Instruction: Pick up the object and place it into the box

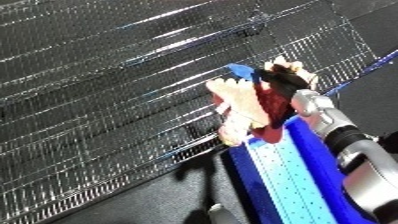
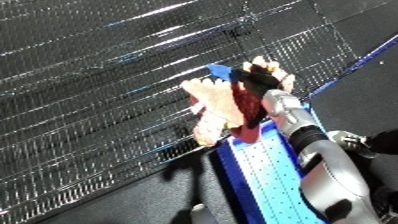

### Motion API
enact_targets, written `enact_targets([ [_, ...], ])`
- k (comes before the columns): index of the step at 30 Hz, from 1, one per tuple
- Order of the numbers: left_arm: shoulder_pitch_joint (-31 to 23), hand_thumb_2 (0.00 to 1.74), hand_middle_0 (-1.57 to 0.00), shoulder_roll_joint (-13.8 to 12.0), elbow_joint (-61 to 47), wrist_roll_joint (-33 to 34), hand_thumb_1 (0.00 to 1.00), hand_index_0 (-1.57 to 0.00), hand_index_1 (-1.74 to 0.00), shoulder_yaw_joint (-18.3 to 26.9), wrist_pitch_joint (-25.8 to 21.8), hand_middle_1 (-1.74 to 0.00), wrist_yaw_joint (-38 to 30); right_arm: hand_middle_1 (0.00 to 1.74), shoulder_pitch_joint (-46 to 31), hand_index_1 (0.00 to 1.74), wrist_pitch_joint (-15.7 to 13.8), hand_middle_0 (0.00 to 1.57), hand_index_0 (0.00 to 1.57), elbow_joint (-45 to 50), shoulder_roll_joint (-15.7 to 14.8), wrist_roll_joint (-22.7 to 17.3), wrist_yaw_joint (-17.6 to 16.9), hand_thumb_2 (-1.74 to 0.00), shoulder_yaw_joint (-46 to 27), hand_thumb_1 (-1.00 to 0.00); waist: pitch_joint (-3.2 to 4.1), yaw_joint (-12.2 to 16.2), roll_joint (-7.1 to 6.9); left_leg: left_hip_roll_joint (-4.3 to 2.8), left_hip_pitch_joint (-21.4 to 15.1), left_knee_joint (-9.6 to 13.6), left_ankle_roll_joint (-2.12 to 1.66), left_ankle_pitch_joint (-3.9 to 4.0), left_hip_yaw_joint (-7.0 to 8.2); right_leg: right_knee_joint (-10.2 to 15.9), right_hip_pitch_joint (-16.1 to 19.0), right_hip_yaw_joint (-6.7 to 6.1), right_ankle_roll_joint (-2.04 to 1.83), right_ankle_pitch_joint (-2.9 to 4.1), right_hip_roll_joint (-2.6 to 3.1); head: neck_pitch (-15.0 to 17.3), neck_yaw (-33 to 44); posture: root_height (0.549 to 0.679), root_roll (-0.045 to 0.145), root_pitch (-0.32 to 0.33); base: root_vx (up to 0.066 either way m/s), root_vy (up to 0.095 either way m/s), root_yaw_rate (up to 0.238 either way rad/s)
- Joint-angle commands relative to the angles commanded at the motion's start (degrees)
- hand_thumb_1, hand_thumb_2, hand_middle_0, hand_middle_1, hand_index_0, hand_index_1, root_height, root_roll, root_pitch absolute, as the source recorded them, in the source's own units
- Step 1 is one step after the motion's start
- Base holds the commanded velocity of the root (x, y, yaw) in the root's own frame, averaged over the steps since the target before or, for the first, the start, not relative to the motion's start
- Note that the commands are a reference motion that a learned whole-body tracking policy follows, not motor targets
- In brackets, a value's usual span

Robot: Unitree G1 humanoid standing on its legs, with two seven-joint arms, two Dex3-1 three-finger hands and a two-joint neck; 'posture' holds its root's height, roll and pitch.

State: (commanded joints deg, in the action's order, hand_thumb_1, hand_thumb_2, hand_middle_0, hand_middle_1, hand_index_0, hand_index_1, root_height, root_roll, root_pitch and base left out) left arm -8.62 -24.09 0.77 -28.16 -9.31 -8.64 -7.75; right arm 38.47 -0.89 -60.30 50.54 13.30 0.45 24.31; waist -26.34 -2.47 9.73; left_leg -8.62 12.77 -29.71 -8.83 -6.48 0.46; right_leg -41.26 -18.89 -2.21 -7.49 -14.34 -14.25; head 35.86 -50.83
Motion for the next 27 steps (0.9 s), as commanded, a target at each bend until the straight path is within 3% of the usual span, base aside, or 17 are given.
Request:
enact_targets([
  [2, 0.1, 1.74, -1.57, 0.1, 0.0, 0.1, 1.00, -1.57, -1.74, 0.0, 0.0, -1.74, 0.0, 0.00, 0.4, 0.00, -0.2, 0.00, 0.00, -1.2, -0.8, 0.0, 0.0, 0.00, 0.6, 0.00, -0.24, 0.0, 0.06, -0.01, 0.1, -0.1, 0.00, -0.09, -0.06, 0.0, 0.0, 0.02, 0.05, -0.04, 0.04, -0.6, 0.4, 0.637, 0.081, -0.116, 0.006, -0.010, 0.008],
  [13, -0.3, 1.74, -1.57, 0.3, 1.0, 0.5, 1.00, -1.57, -1.74, 1.3, -0.3, -1.74, -0.4, 0.96, -2.4, 0.96, -0.2, 0.86, 0.86, -0.7, -2.9, 0.5, 0.4, -0.96, 0.5, -0.55, -0.97, 0.1, -0.79, -0.51, 0.7, -0.8, -0.07, -0.49, -0.43, 0.3, 0.5, 0.35, 0.10, 0.07, 0.43, -1.5, 1.3, 0.638, 0.071, -0.113, 0.004, -0.013, 0.007],
  [22, -0.5, 1.74, -1.57, 0.4, 1.6, 0.3, 1.00, -1.57, -1.74, 2.1, -0.3, -1.74, -0.6, 1.74, -2.5, 1.74, -0.1, 1.57, 1.57, 0.5, -3.8, 0.3, -0.8, -1.74, -0.1, -1.00, -1.00, 0.1, -1.61, -0.82, 0.6, -0.8, -0.13, -0.61, -0.48, 0.4, 0.9, 0.53, 0.09, 0.09, 0.59, -2.2, 1.7, 0.637, 0.066, -0.116, -0.002, -0.001, 0.006],
  [27, -0.4, 1.74, -1.57, 0.4, 2.1, -0.1, 1.00, -1.57, -1.74, 2.4, -0.2, -1.74, -0.9, 1.74, -1.8, 1.74, 0.2, 1.57, 1.57, 1.9, -4.0, -0.2, -1.4, -1.74, -0.2, -1.00, -0.96, 0.0, -2.13, -1.02, 0.6, -0.9, -0.24, -0.58, -0.45, 0.4, 1.3, 0.65, 0.08, 0.01, 0.58, -2.4, 1.4, 0.637, 0.064, -0.120, -0.014, 0.001, 0.005],
])
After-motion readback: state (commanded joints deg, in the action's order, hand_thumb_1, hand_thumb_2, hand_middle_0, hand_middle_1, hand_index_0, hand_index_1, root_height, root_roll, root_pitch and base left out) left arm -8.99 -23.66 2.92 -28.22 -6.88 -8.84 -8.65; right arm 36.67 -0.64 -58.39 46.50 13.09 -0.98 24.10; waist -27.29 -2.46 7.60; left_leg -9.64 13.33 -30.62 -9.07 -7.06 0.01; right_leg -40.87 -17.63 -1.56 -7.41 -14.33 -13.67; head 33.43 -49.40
